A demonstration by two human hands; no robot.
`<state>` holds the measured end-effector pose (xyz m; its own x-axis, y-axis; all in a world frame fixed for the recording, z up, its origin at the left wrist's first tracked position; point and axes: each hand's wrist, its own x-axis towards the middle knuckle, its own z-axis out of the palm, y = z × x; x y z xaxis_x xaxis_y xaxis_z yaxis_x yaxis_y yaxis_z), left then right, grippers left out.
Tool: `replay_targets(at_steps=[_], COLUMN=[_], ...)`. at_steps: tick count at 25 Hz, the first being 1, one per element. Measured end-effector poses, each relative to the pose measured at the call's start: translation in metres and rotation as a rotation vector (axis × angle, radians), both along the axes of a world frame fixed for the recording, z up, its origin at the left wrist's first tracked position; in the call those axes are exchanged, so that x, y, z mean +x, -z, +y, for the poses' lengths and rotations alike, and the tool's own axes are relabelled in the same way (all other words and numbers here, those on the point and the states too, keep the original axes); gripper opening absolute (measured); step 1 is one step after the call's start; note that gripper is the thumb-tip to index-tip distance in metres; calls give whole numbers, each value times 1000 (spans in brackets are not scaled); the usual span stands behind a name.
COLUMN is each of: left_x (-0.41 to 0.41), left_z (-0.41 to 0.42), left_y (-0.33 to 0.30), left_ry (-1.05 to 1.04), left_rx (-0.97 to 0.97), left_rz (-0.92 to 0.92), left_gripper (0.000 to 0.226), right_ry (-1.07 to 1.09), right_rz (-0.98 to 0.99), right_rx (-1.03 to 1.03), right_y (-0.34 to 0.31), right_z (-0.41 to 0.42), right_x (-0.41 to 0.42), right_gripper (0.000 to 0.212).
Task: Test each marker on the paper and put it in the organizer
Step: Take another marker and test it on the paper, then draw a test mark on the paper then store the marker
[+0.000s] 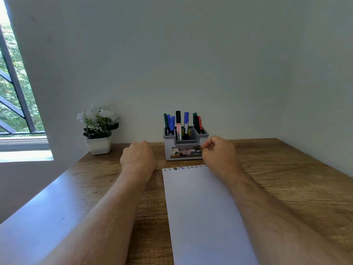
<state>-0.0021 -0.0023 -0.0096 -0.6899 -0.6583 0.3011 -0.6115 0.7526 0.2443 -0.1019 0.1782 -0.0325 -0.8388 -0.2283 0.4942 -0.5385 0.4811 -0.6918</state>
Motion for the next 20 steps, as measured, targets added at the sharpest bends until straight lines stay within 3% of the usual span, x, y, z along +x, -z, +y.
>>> replay_targets(at_steps=[9, 12, 16, 18, 20], left_x=[-4, -4, -3, -4, -7], left_z=[2, 6, 18, 27, 37], left_y=[2, -4, -15, -18, -20], left_ry=[-3, 8, 138, 249, 383], left_rx=[110, 228, 318, 392, 550], left_rz=[61, 251, 585, 730, 836], left_gripper=[15, 16, 50, 56, 61], right_ry=[-32, -44, -113, -187, -284], right_rz=[-1, 10, 82, 114, 50], right_rx=[-2, 5, -2, -37, -106], right_y=[-1, -3, -8, -10, -14], right_z=[-3, -4, -6, -10, -15], right_x=[2, 3, 8, 13, 19], right_gripper=[18, 20, 16, 8, 24])
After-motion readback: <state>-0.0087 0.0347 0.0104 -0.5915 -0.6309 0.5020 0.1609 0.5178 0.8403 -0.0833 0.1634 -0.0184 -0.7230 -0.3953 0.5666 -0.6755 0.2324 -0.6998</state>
